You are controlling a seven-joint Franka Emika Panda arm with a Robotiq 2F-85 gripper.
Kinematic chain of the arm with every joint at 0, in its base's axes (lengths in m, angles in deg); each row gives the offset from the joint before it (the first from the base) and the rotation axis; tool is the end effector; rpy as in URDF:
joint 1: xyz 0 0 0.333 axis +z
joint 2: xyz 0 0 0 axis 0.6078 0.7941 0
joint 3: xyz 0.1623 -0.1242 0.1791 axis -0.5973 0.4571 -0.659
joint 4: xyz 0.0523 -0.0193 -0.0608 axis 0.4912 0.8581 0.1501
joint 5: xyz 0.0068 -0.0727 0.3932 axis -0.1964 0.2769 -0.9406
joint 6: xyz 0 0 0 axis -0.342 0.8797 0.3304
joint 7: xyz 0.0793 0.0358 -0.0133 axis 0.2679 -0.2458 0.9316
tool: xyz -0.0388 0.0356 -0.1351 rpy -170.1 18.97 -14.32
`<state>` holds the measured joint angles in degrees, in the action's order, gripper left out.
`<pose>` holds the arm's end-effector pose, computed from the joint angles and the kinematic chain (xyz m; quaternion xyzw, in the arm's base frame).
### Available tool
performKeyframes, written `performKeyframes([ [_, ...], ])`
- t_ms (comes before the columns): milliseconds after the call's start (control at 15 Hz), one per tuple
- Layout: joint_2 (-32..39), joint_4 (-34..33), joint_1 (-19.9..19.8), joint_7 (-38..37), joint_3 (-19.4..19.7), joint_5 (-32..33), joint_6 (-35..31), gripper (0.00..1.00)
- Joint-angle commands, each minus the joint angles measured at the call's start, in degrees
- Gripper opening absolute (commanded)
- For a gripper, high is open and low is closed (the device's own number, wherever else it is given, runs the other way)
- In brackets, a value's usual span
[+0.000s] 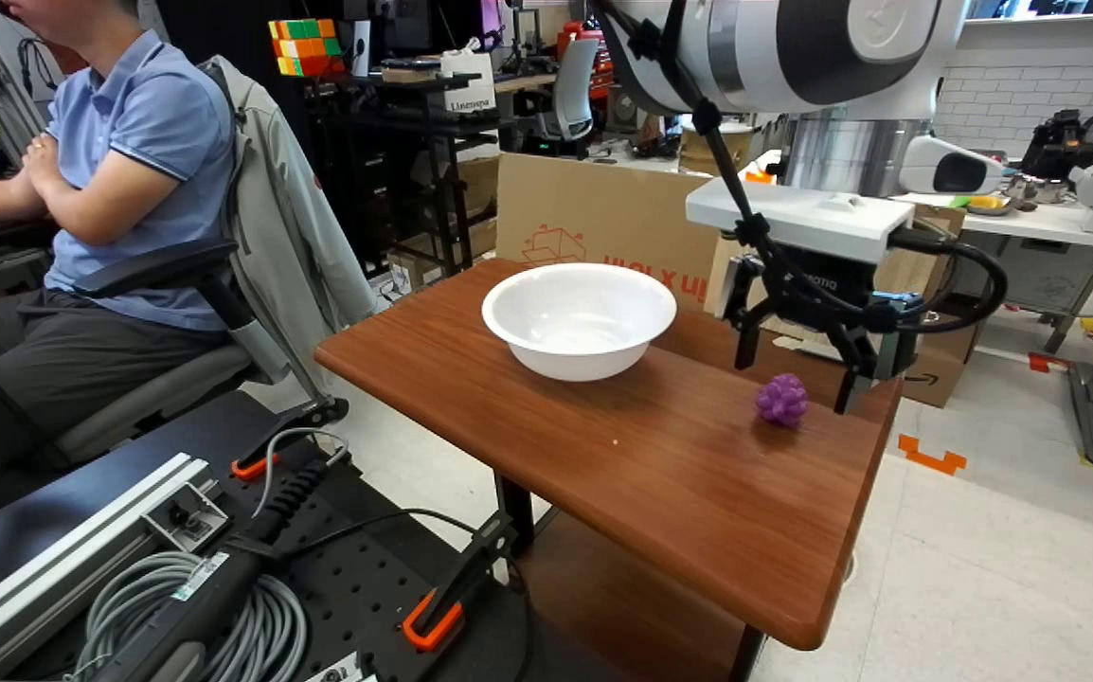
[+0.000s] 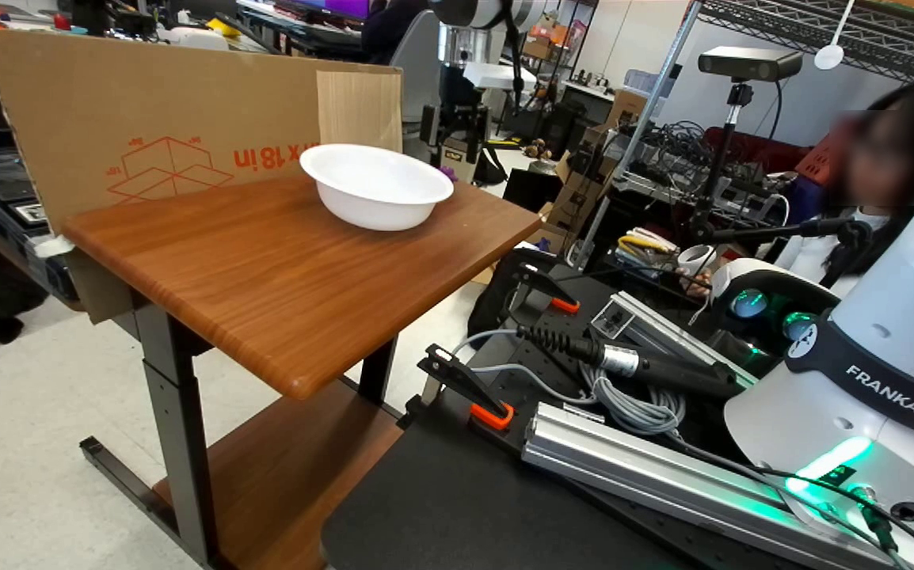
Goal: Pick up the object from the table and put it in the cup
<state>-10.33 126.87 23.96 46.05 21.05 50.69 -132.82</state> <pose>0.5901 -0.2493 0.1271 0.9897 -0.1206 -0.0665 0.0378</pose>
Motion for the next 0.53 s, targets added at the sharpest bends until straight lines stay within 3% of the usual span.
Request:
performKeyframes([
  [0, 3.15, -2.82, -1.38, 6.68, -0.59, 4.49, 4.24, 1.00],
  [467, 7.17, -6.58, 0.76, 4.98, -1.40, 7.22, 2.96, 1.00],
])
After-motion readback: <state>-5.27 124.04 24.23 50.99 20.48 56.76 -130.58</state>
